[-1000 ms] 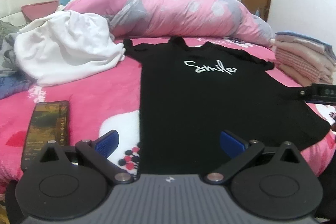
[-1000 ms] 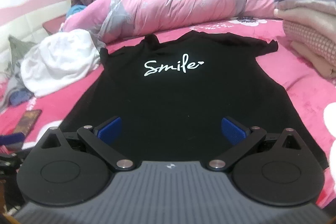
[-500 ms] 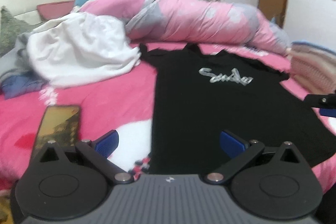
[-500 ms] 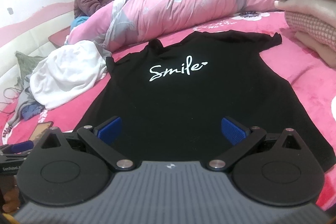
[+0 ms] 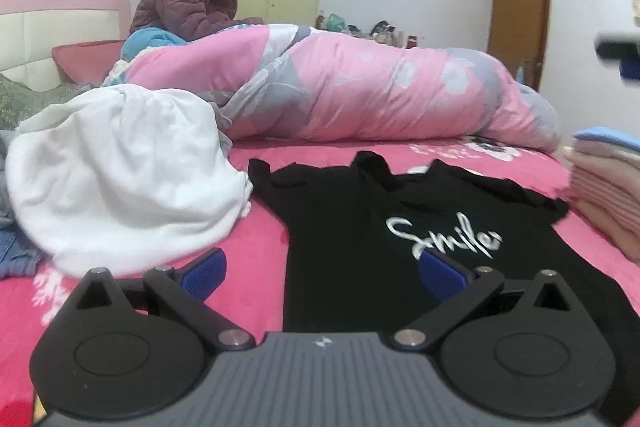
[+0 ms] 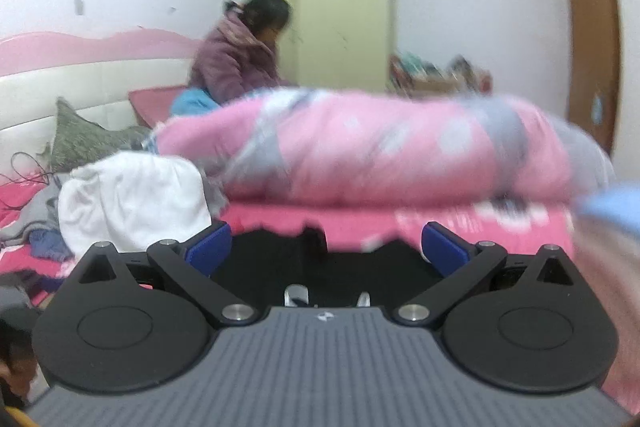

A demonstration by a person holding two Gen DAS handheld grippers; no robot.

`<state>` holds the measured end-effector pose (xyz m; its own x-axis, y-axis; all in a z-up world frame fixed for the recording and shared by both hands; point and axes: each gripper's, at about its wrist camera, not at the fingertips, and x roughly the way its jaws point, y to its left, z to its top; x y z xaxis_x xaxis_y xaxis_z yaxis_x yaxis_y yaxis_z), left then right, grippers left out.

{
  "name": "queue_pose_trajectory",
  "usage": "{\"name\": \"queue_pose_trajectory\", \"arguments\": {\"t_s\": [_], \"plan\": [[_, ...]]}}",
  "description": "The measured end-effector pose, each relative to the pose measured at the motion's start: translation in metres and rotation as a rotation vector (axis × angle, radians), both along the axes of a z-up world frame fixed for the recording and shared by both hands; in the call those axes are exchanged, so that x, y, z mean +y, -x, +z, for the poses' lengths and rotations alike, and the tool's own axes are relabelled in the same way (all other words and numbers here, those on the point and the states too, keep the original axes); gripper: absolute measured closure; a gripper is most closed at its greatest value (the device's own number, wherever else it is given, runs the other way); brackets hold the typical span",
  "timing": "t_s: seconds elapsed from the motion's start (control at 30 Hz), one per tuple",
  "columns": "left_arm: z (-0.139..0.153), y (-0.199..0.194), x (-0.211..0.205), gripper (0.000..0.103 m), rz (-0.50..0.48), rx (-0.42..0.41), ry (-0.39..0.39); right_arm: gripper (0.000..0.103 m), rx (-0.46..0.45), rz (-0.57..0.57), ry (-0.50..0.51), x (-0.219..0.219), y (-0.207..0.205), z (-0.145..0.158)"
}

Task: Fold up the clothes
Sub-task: 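Move the right gripper to the T-shirt collar and close it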

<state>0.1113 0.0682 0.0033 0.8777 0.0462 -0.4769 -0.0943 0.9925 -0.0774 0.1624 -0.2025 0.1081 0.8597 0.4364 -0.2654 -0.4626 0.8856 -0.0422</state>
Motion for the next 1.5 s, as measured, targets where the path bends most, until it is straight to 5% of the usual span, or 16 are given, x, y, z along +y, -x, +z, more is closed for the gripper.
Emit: {"name": "queue_pose_trajectory", "arguments": {"t_s": [0.17, 0.33, 0.5, 0.63, 0.77, 0.97, 1.07, 1.2, 1.37, 1.5], "plan": [[-0.015, -0.043, 0.004, 0.002, 0.044, 0.002, -0.002, 0.002, -0.02, 0.095, 0.072, 0.065, -0.069, 0.015], [-0.049, -0.056, 0.013, 0.031, 0.018, 0.039, 0.014, 0.011, 0.19, 0.201, 0.031, 0.134, -0.152, -0.023], [-0.076, -0.057, 0.025, 0.044, 0.003, 0.084, 0.041, 0.056, 0.5, 0.218, 0.001, 0.192, -0.227, -0.092], [-0.086, -0.058, 0.042, 0.048, 0.01, 0.1, 0.141, 0.067, 0.699, 0.17, 0.066, 0.228, -0.267, -0.146], [-0.093, -0.054, 0.049, 0.049, 0.024, 0.104, 0.189, 0.079, 0.756, 0.147, 0.195, 0.257, -0.289, -0.18], [-0.093, -0.051, 0.046, 0.048, 0.025, 0.099, 0.173, 0.081, 0.64, 0.156, 0.172, 0.292, -0.329, -0.175], [-0.093, -0.052, 0.046, 0.046, 0.025, 0.098, 0.173, 0.079, 0.541, 0.218, 0.063, 0.296, -0.332, -0.162], [-0.093, -0.051, 0.048, 0.045, 0.025, 0.094, 0.186, 0.078, 0.518, 0.285, -0.113, 0.277, -0.313, -0.138], [-0.092, -0.05, 0.05, 0.04, 0.029, 0.089, 0.201, 0.052, 0.6, 0.301, -0.043, 0.277, -0.292, -0.141], [-0.092, -0.049, 0.051, 0.037, 0.029, 0.086, 0.208, 0.05, 0.664, 0.303, 0.039, 0.284, -0.279, -0.151]]}}
